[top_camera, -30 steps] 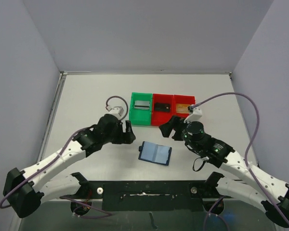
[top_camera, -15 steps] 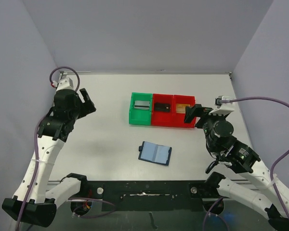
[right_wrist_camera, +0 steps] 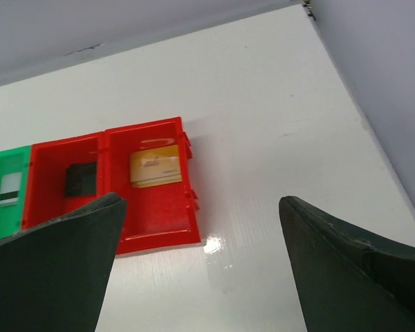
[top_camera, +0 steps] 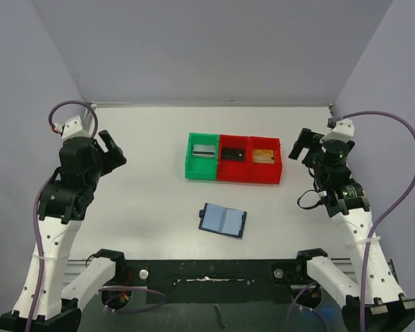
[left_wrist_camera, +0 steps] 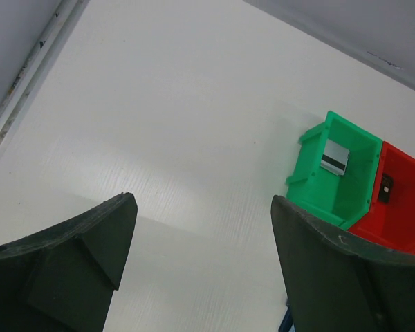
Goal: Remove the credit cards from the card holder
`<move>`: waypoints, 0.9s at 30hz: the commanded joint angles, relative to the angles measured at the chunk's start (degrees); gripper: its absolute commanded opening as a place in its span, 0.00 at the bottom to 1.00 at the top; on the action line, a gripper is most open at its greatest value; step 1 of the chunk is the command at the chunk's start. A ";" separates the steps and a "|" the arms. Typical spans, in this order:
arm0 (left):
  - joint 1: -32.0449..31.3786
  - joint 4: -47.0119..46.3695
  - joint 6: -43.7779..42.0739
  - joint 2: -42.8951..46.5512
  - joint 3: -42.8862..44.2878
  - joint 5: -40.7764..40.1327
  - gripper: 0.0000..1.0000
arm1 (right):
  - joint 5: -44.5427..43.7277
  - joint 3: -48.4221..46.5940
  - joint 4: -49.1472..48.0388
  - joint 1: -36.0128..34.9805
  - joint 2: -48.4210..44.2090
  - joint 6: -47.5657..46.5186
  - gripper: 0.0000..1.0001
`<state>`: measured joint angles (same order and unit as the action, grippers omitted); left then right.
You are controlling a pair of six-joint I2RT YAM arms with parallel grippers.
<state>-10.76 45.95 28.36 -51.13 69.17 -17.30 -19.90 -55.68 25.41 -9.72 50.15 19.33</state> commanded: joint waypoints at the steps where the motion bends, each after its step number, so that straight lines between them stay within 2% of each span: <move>1: 0.22 0.51 -0.07 2.71 4.91 -5.24 0.79 | 13.12 -7.01 -2.58 0.98 -3.47 2.54 0.99; 4: 0.22 0.44 -0.26 3.67 5.91 -7.85 0.79 | 14.16 -9.70 -3.74 0.67 -5.66 2.32 0.99; 10: 0.25 -0.55 -0.49 4.12 5.54 -7.67 0.79 | 14.54 -13.52 2.09 0.64 -7.36 -0.13 0.98; 19: 0.23 -1.78 -0.09 2.14 4.25 -3.20 0.79 | 14.33 -6.54 3.90 0.67 -10.86 -2.01 0.98; 27: 0.22 -0.74 1.63 1.66 2.30 -4.36 0.79 | 13.19 -3.98 4.95 0.68 -11.66 -1.80 0.98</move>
<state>-10.76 46.98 28.73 -49.76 72.20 -21.19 -6.37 -59.83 31.57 -8.99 39.55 18.33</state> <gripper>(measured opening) 0.784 0.978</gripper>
